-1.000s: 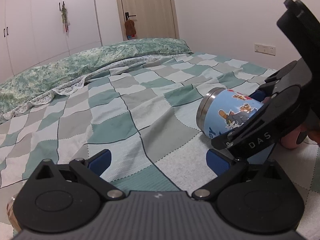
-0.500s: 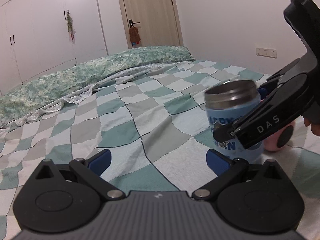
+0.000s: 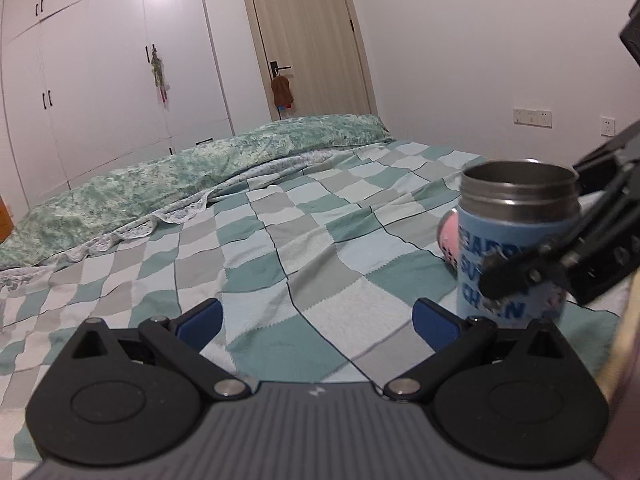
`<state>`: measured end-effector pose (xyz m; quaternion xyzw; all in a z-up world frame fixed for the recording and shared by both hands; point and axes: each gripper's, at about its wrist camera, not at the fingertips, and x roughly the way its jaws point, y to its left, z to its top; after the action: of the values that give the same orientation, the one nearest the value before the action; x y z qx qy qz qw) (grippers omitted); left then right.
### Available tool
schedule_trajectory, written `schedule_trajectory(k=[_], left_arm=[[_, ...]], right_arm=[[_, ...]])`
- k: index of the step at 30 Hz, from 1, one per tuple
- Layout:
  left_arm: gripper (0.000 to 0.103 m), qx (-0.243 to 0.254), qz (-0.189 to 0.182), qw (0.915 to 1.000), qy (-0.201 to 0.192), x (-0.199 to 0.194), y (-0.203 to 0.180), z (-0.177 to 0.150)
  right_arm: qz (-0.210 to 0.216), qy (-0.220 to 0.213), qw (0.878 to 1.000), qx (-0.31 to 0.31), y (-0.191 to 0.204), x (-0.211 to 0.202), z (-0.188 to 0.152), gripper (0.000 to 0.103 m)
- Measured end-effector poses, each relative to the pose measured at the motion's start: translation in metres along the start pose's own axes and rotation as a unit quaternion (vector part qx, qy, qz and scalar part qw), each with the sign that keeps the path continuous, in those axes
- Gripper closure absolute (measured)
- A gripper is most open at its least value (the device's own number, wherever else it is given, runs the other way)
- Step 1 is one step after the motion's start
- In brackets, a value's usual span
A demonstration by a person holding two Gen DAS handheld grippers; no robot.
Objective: Flip cup upright
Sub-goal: 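Lift the blue cup with the right gripper and rotate it opening-up, then close the left gripper on the blue cup while the right gripper releases it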
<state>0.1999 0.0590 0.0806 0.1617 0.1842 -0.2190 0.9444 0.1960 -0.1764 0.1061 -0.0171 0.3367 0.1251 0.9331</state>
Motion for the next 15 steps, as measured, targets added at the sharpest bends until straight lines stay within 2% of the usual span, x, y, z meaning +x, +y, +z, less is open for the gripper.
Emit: schedule_trajectory(k=[5, 11, 15], left_arm=[[0.0, -0.02, 0.013, 0.9997, 0.009, -0.031, -0.007, -0.019], [0.0, -0.05, 0.045, 0.9969, 0.039, -0.057, -0.004, -0.043], [0.0, -0.07, 0.067, 0.9936, 0.057, -0.062, 0.004, -0.052]], right_arm=[[0.03, 0.032, 0.999, 0.006, 0.016, -0.019, -0.027, 0.019], [0.073, 0.1, 0.992, 0.022, 0.025, 0.004, -0.052, 0.019], [0.085, 0.092, 0.991, 0.051, 0.017, 0.027, -0.048, 0.019]])
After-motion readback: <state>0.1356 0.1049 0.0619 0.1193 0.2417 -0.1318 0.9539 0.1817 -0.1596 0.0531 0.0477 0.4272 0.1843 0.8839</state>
